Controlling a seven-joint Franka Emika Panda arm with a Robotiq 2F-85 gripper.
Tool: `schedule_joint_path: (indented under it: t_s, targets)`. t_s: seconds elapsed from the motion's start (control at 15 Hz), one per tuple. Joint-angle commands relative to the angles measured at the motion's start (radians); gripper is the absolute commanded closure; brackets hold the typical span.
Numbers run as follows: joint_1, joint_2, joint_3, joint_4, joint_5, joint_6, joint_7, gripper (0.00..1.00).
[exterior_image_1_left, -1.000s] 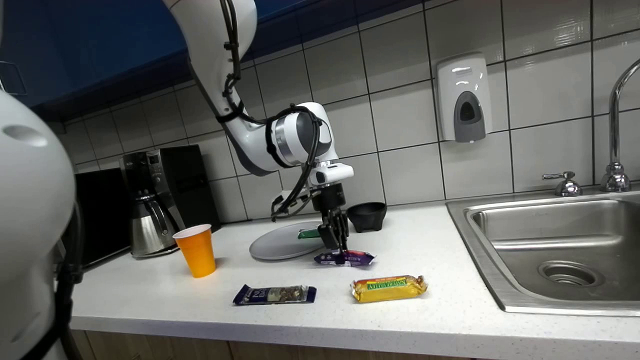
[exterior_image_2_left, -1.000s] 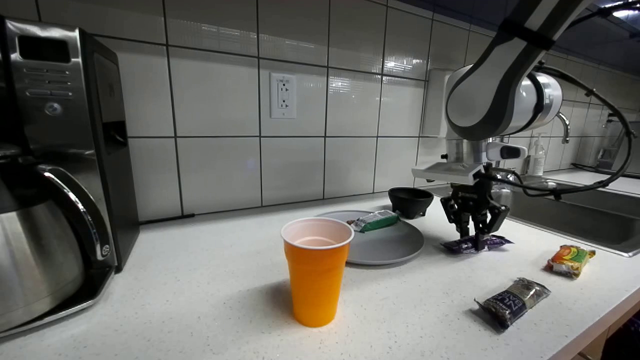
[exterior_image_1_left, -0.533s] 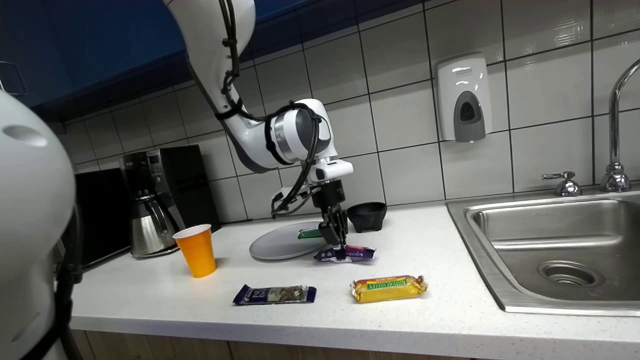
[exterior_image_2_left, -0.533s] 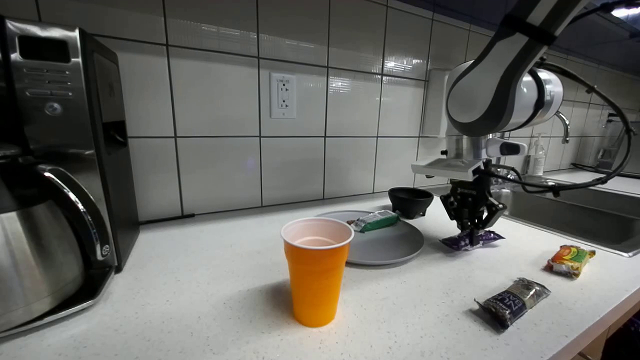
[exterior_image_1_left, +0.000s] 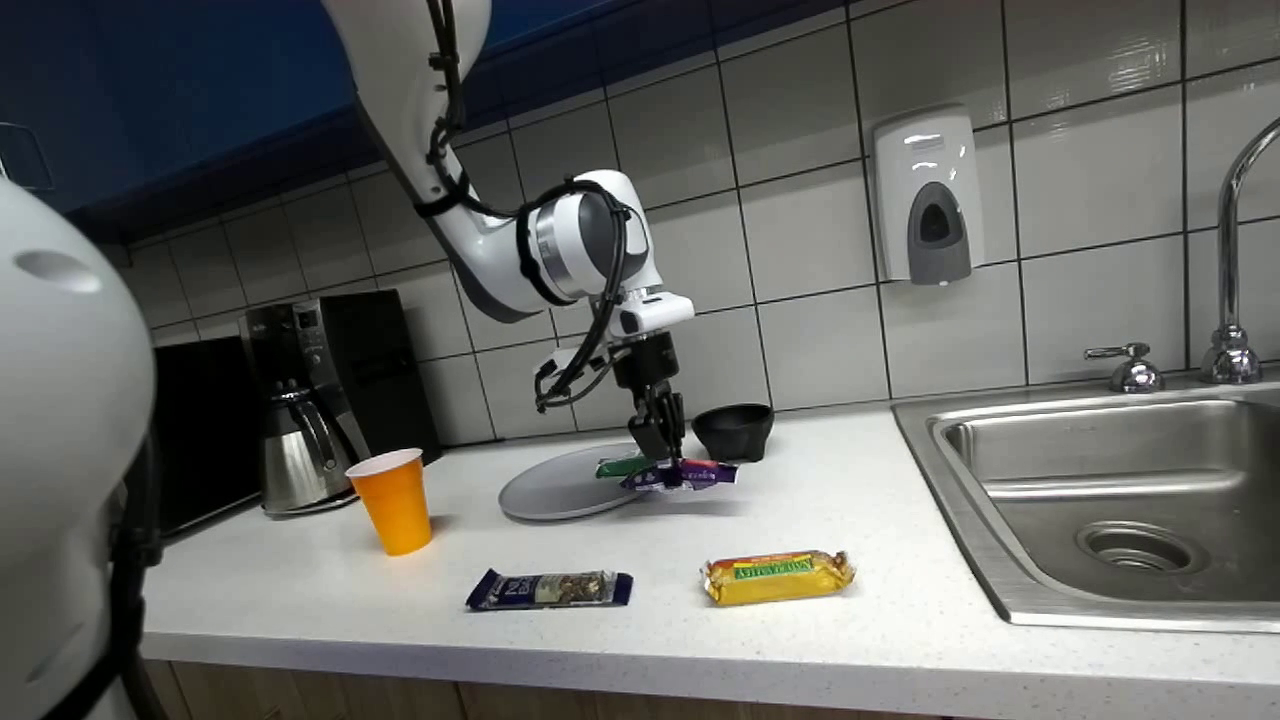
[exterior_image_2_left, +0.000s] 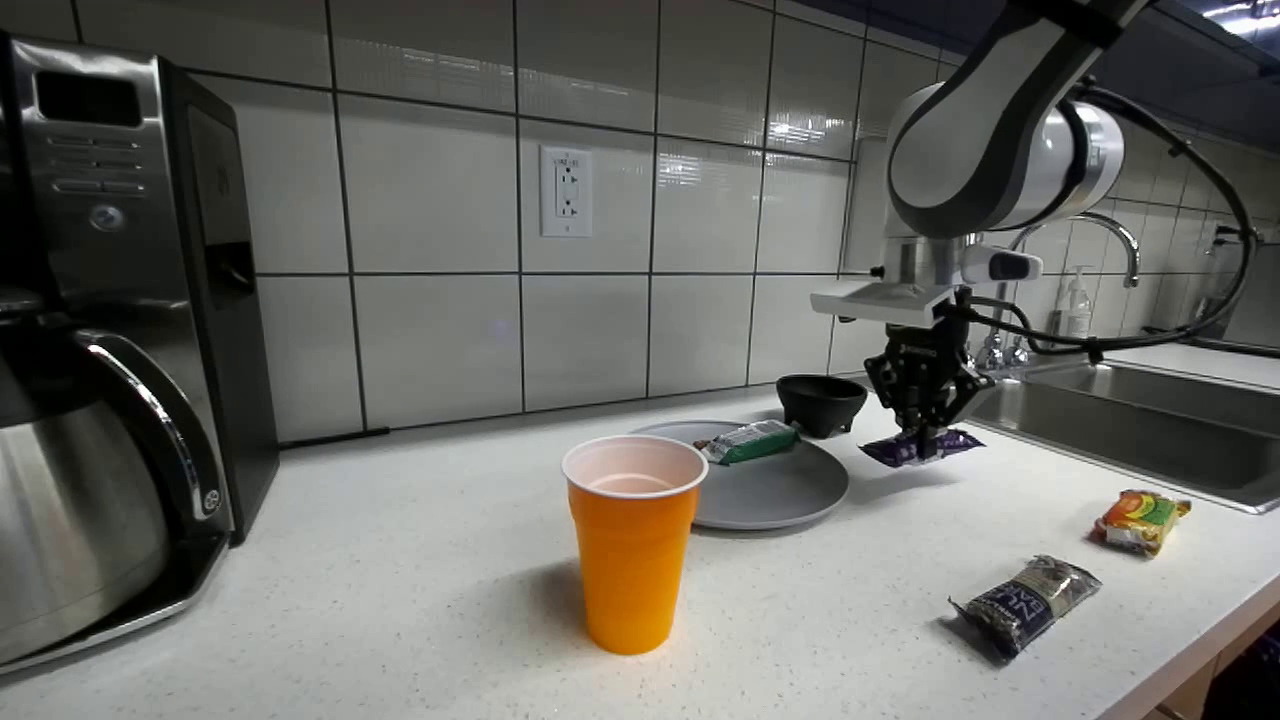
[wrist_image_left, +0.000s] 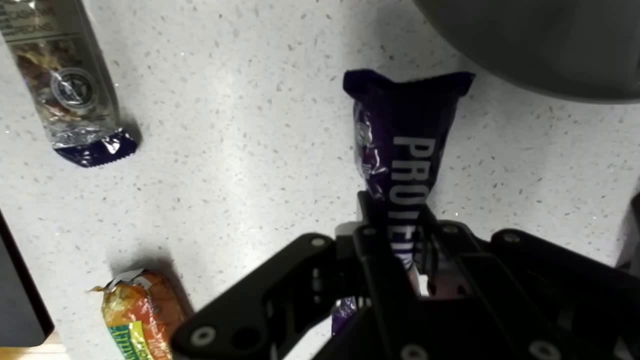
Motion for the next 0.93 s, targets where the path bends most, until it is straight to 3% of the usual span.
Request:
schedule_joint_path:
  t_s: [0.0,0.87]
  targets:
    - [0.003,-0.018,0.027,0.021,-0.002,-0.014,-0.013,0.96]
    - [0.049,0.153,0.081,0.233,0.027,-0.02,-0.011,0.96]
